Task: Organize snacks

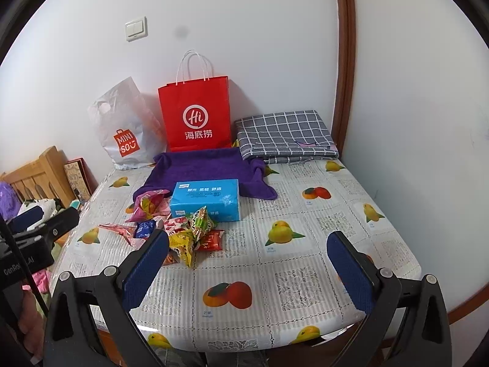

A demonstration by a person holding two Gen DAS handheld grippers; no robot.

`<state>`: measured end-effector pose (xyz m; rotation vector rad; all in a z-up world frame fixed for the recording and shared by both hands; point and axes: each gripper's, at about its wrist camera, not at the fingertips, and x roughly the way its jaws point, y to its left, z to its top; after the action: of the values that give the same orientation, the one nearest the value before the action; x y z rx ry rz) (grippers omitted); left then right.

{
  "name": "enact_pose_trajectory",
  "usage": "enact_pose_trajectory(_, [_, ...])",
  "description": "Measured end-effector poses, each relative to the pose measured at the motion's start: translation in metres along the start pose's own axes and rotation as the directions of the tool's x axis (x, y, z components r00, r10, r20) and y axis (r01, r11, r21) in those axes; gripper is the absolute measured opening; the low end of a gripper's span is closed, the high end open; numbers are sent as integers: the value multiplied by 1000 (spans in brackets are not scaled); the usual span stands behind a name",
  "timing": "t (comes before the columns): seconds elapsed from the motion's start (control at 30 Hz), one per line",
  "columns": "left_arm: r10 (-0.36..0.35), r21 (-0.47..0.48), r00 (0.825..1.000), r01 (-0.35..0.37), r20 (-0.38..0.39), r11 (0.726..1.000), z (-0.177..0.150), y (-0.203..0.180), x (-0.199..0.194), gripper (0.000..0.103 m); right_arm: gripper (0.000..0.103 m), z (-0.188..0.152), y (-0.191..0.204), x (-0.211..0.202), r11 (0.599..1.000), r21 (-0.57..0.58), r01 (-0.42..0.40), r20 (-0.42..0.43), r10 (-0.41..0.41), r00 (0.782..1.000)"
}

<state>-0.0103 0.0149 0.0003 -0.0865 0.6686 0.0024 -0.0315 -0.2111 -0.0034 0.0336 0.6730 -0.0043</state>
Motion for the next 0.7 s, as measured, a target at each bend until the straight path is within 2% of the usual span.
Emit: enact_pose_trajectory(0.7, [-23, 15, 999, 22, 29, 1000, 0, -5, -4, 100, 102, -3, -2, 2, 1000, 22, -17, -3, 17, 1000])
